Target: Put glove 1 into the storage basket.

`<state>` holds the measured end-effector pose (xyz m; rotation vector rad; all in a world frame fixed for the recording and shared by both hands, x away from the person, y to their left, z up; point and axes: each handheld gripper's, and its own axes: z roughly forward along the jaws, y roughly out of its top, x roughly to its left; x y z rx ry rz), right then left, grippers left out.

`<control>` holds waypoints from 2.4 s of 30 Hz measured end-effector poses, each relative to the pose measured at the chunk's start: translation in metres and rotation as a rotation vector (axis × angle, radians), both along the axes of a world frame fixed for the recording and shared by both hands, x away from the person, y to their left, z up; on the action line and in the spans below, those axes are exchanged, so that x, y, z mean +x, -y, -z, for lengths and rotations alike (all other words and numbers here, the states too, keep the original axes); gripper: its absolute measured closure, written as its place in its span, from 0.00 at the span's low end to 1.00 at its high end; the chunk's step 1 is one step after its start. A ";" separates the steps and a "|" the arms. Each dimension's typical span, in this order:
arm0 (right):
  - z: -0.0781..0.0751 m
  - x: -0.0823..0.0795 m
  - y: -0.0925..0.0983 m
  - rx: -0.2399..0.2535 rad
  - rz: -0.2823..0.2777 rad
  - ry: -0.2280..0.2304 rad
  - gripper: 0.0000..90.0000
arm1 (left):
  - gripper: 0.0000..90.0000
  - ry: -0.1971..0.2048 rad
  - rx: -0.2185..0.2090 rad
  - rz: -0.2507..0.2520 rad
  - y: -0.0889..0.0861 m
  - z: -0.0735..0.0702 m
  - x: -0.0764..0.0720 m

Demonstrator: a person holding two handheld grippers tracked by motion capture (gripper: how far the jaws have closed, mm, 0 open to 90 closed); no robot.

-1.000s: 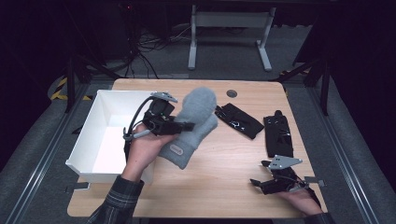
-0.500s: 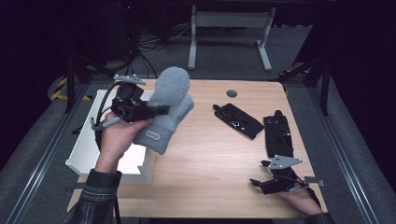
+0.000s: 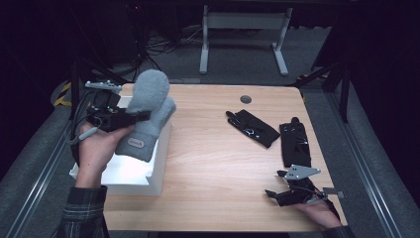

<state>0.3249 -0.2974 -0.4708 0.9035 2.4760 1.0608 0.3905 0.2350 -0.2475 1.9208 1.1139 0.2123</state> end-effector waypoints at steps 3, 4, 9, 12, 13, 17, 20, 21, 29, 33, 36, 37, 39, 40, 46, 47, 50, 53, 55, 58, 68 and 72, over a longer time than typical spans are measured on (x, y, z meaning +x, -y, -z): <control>0.000 0.000 0.000 0.000 0.000 0.000 0.16 | 0.81 -0.009 0.007 -0.025 -0.008 0.004 -0.001; 0.000 0.000 0.000 0.000 0.001 0.000 0.16 | 0.81 -0.017 0.004 -0.050 -0.016 0.009 -0.002; 0.000 0.000 0.000 0.000 0.003 -0.001 0.16 | 0.81 -0.053 0.008 -0.094 -0.032 0.023 -0.003; 0.000 0.000 0.000 0.000 0.004 -0.001 0.16 | 0.81 -0.073 0.006 -0.122 -0.039 0.032 -0.001; 0.000 0.000 0.000 0.000 0.005 -0.001 0.16 | 0.81 -0.081 0.008 -0.132 -0.041 0.035 -0.001; 0.000 0.000 0.000 0.000 0.006 -0.001 0.16 | 0.81 -0.114 0.022 -0.168 -0.047 0.048 0.004; 0.000 0.000 0.000 0.001 0.006 -0.001 0.16 | 0.81 -0.142 0.024 -0.186 -0.050 0.059 0.007; 0.000 0.000 0.000 0.000 0.007 -0.001 0.16 | 0.81 -0.150 0.028 -0.192 -0.050 0.062 0.008; 0.000 0.000 0.000 0.000 0.008 -0.002 0.16 | 0.81 -0.213 0.028 -0.222 -0.056 0.087 0.015; 0.000 0.000 0.000 0.000 0.008 -0.002 0.16 | 0.81 -0.235 0.036 -0.229 -0.057 0.096 0.018; 0.000 0.000 0.000 0.000 0.007 -0.001 0.16 | 0.81 -0.270 0.042 -0.234 -0.055 0.107 0.022; 0.000 0.000 0.000 0.000 0.007 -0.002 0.16 | 0.81 -0.275 0.042 -0.233 -0.054 0.110 0.022; 0.000 0.000 0.000 0.000 0.008 -0.002 0.16 | 0.81 -0.281 0.043 -0.232 -0.054 0.113 0.023; 0.000 0.000 0.000 0.000 0.008 -0.002 0.16 | 0.81 -0.288 0.050 -0.235 -0.053 0.116 0.025; 0.000 0.000 0.000 0.000 0.008 -0.002 0.16 | 0.81 -0.320 0.046 -0.251 -0.052 0.130 0.033; 0.000 0.000 0.000 0.000 0.008 -0.002 0.16 | 0.81 -0.321 0.044 -0.251 -0.052 0.133 0.034; 0.000 0.000 0.000 0.000 0.008 -0.002 0.16 | 0.81 -0.329 0.026 -0.253 -0.052 0.140 0.040; 0.000 0.000 0.000 0.000 0.009 -0.002 0.16 | 0.80 -0.333 0.019 -0.247 -0.052 0.148 0.045; 0.000 0.000 0.000 0.000 0.008 -0.002 0.16 | 0.80 -0.340 0.018 -0.251 -0.051 0.149 0.047; 0.000 0.000 0.000 0.000 0.008 -0.002 0.16 | 0.78 -0.352 0.047 -0.253 -0.049 0.157 0.053; 0.000 0.000 0.000 0.000 0.008 -0.002 0.16 | 0.45 -0.349 0.092 -0.267 -0.050 0.163 0.056; 0.000 0.000 0.000 0.000 0.009 -0.002 0.16 | 0.33 -0.290 0.096 -0.288 -0.048 0.154 0.053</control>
